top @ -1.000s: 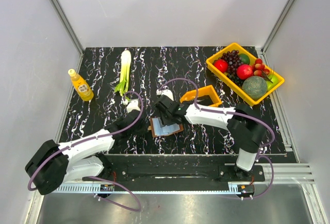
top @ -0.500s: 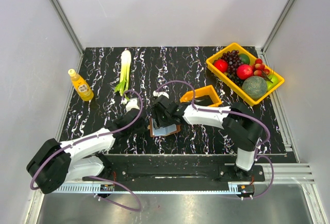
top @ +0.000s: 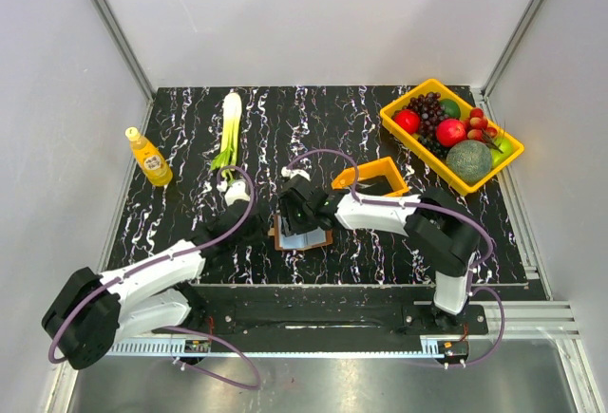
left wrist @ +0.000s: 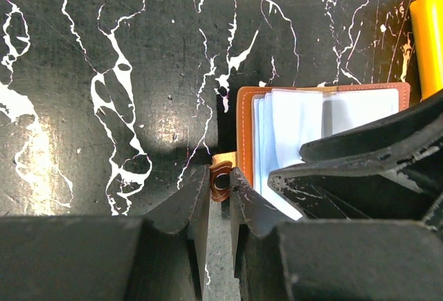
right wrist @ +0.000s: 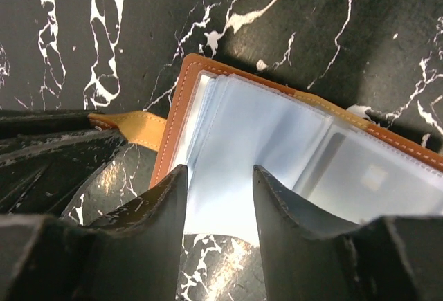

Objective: Put the credit cards into the card holder
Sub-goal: Insert the credit card into the card holder.

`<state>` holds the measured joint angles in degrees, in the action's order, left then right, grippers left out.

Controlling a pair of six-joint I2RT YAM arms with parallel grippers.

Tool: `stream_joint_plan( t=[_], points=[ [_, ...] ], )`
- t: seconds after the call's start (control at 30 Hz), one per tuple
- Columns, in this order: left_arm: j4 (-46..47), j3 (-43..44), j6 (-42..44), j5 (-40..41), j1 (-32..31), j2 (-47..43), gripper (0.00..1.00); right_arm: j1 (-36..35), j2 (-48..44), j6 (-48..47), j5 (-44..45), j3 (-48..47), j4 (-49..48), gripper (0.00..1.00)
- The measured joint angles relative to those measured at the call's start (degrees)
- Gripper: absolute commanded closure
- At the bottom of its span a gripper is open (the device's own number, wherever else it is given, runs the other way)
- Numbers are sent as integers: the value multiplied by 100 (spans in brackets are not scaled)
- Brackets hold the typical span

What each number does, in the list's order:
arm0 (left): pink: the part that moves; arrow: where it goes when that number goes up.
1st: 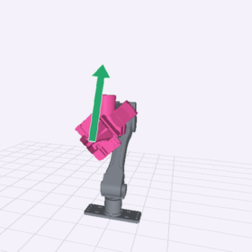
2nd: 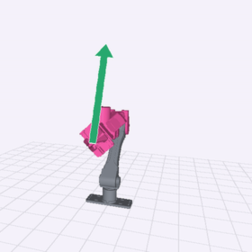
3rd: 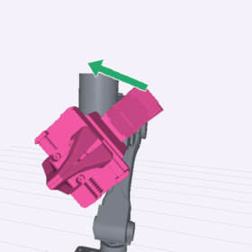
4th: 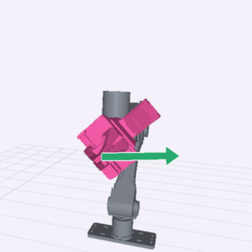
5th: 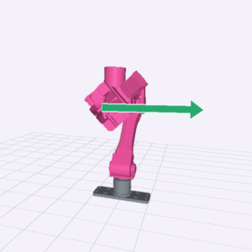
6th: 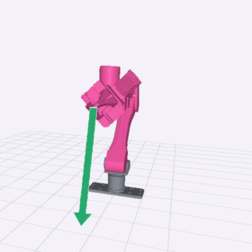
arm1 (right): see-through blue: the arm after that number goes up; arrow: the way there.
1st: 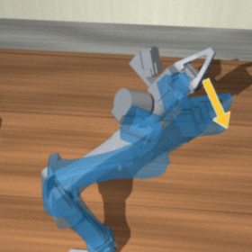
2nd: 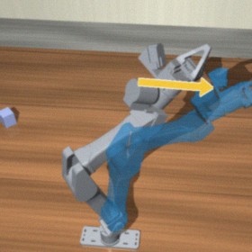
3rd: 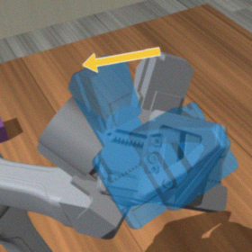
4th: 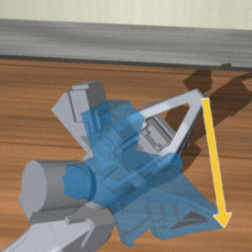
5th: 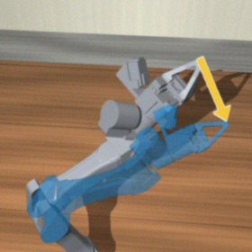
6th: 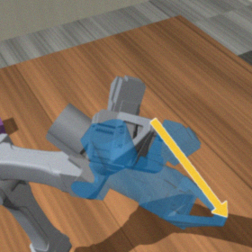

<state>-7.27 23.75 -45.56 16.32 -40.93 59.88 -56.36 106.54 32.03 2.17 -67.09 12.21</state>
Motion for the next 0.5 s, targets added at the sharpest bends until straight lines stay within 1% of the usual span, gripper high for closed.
stream_joint_plan(
  t=[0.03, 0.13, 0.2, 0.27, 0.37, 0.4, 0.43, 0.47, 0.5],
  points=[
    [-9, 0, 0, 0, 7, -28, 88, 20, 24, 20, -35, 2, -55, 51],
    [-52, 0, 2, 0, 17, -81, 86, 107, 109, 76, -234, 7, -177, 40],
    [-59, 0, 2, -4, 17, -96, 84, 164, 140, 131, -385, 37, -306, 41],
    [-72, 0, 4, -2, 26, -96, 78, 197, 144, 153, -520, 63, -404, 41],
    [-131, 0, 7, -2, 33, -122, 76, 240, 212, 216, -688, 63, -522, 45],
    [-170, 0, 7, -4, 33, -146, 74, 256, 240, 243, -754, 63, -562, 48],
    [-219, 0, 11, -4, 33, -190, 66, 269, 269, 282, -793, 61, -603, 51],
    [-260, 0, 24, -2, 33, -251, 55, 280, 291, 306, -826, 59, -638, 54],
    [-286, 0, 50, -2, 35, -334, 50, 291, 315, 341, -848, 59, -667, 58]
  ],
)
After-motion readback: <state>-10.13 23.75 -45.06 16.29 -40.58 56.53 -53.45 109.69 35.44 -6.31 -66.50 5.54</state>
